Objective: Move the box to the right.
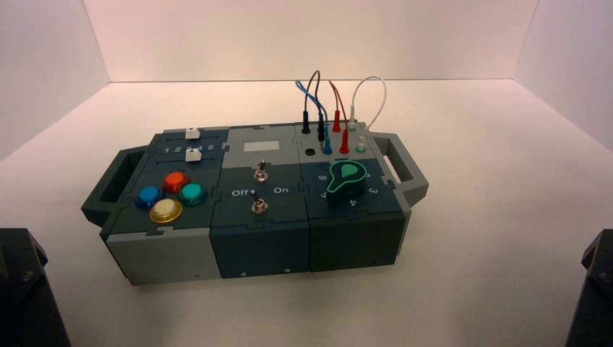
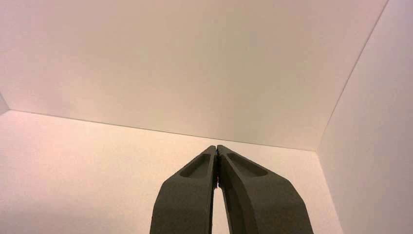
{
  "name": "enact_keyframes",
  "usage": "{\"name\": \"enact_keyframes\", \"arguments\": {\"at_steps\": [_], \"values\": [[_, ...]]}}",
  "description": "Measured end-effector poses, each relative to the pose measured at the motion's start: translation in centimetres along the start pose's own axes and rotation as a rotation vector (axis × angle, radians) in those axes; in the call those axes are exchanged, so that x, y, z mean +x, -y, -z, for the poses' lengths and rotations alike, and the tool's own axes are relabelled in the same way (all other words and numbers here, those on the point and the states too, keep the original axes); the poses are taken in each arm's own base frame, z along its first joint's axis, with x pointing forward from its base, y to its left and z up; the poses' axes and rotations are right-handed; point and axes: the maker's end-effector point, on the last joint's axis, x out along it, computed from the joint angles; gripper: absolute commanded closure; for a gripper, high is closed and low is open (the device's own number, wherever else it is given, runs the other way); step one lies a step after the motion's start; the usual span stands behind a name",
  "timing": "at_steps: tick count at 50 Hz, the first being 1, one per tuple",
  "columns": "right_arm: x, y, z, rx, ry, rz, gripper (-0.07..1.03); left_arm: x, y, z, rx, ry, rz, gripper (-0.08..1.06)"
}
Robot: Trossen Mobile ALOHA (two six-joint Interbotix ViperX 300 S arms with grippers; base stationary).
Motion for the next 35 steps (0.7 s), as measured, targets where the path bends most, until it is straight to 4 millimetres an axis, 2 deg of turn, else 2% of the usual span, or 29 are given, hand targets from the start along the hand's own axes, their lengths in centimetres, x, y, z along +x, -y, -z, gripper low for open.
{"name": "enact_keyframes", "arguments": {"at_steps": [26, 35], "values": [[0.0, 0.0, 0.2, -0.002, -0.014, 0.000, 0.99, 0.0, 0.0, 0.0, 0.000, 0.000, -0.001, 1.01], [0.0, 0.0, 0.7, 0.005, -0.040, -0.001, 0.99, 0.0, -0.1, 1.1, 0.000, -0.065, -0.003, 1.01]]}}
